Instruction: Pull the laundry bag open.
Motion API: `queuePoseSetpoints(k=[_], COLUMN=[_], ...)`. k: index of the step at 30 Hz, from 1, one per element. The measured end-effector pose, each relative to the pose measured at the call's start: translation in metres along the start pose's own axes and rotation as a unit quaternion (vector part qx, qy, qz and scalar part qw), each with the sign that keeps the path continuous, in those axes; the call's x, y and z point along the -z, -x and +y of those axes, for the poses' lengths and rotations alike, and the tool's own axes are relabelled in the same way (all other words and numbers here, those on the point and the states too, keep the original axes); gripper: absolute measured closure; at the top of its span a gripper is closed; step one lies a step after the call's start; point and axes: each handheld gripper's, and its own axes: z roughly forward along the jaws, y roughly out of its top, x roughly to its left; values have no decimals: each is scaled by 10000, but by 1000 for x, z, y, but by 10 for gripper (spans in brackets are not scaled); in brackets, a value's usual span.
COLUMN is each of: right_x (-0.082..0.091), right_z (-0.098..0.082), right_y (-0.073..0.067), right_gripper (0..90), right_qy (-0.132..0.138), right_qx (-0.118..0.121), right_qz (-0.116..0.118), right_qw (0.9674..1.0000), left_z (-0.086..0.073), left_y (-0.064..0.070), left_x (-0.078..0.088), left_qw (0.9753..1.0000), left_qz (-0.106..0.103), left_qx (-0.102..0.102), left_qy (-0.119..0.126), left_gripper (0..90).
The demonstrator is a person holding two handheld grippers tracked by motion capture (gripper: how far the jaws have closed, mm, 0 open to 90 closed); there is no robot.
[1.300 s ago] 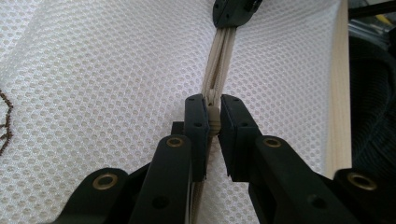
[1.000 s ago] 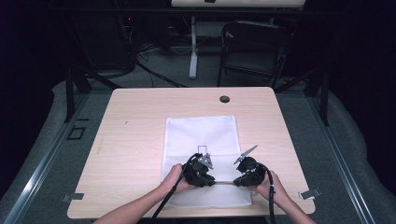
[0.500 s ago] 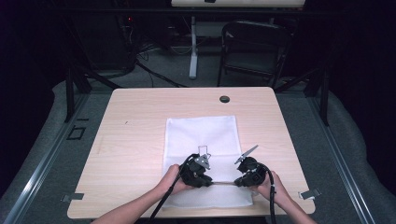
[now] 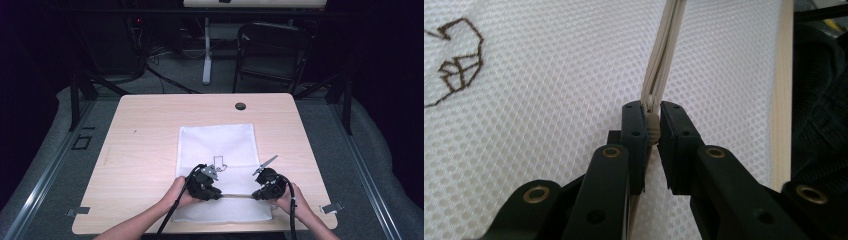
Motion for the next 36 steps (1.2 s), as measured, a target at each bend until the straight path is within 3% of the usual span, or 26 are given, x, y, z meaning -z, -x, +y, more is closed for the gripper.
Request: queuePoseSetpoints(k=[4, 8, 9, 10, 14, 15, 24, 29, 31, 36], right_x=[-1, 0, 0, 1, 1, 1, 1, 2, 2, 2], right_z=[0, 0, 0, 0, 0, 0, -1, -1, -1, -1], right_y=[-1, 1, 1, 1, 2, 2, 2, 3, 3, 3], right_gripper=[900, 900, 900, 900, 900, 900, 900, 900, 900, 900], right_qy=[51, -2, -17, -48, -46, -34, -46, -91, -95, -117], right_qx=[-41, -2, 3, 30, 33, 14, 1, 35, 35, 47], right_qz=[1, -23, -24, -22, -31, -28, -14, -16, -21, -58], right_qw=[10000, 10000, 10000, 10000, 10000, 10000, 10000, 10000, 9999, 9999], left_z=[0, -2, -2, -3, -4, -6, -11, -15, -16, -19], left_y=[2, 1, 2, 2, 2, 2, 2, 1, 1, 1], left_x=[1, 3, 4, 4, 5, 6, 11, 15, 17, 20], left_qw=[9999, 10000, 9999, 10000, 9999, 10000, 9999, 9999, 9998, 9998], left_qz=[86, 19, 87, -4, 100, 22, 127, 52, 148, 150], left_qx=[-25, 20, -32, 11, -18, 28, 33, 88, 79, 106], left_qy=[-58, 25, -67, 25, -66, -13, -60, 1, -58, -60], left_gripper=[816, 816, 816, 816, 816, 816, 816, 816, 816, 816])
